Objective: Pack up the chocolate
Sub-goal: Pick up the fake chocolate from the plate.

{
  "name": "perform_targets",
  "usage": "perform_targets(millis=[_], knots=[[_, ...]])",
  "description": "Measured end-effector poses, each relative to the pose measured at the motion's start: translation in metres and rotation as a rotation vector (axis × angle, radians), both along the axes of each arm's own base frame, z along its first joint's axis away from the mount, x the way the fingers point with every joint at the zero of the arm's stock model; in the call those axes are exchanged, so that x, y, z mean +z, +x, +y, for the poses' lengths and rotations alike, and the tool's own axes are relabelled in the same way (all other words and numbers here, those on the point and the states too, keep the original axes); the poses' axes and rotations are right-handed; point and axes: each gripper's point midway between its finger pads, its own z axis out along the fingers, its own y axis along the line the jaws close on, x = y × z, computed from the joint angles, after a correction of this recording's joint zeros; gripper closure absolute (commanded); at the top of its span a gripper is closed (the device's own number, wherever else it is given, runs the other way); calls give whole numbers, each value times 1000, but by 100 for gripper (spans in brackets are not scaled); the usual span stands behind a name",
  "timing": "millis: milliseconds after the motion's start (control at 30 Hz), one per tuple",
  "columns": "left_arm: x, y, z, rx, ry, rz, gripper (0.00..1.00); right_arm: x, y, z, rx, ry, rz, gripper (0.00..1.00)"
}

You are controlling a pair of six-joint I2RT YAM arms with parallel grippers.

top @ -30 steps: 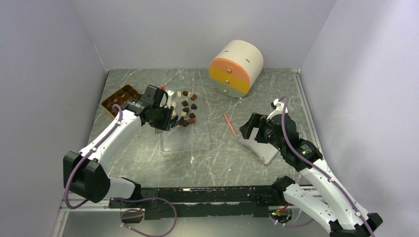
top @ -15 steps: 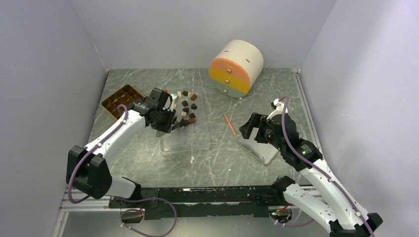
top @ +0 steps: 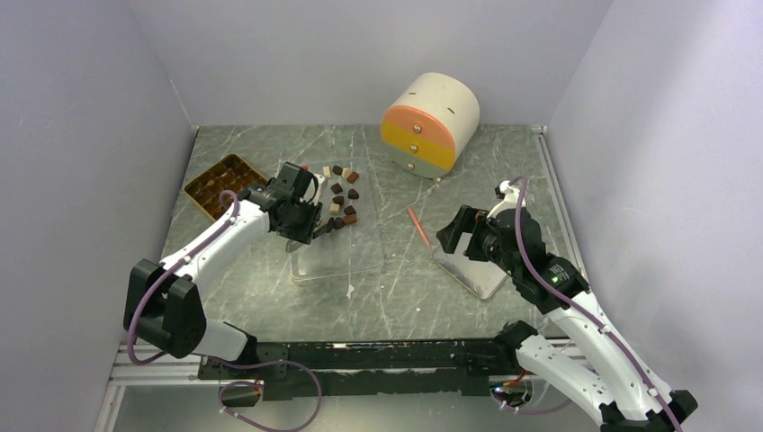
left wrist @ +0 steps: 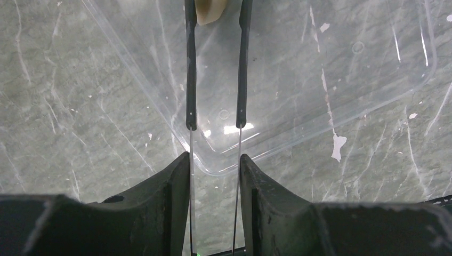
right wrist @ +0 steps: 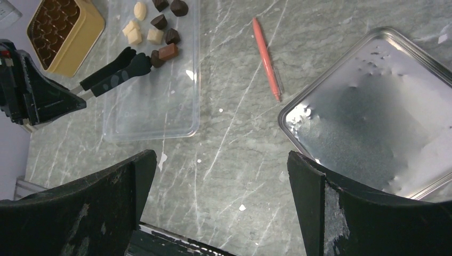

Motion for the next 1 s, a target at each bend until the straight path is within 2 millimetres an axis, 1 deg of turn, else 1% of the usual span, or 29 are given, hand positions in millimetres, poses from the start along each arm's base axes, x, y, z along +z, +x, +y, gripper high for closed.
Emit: perform_targets(millis=[100,300,567,867,1000], knots=[[0,0,0,3,3,-1,68,1,0,0,0,2,-3,1],[0,1,2,11,13,-6,75,2,1,0,0,5,-9,1],[1,2,4,28,19,-14,80,2,1,0,0,6,-10,1],[19,9,9,109,0,-94,81,0,-1,-1,0,5,-10,1],[22,15,10,144,0,-124,81,0,-2,-1,-1,6,-13,1]])
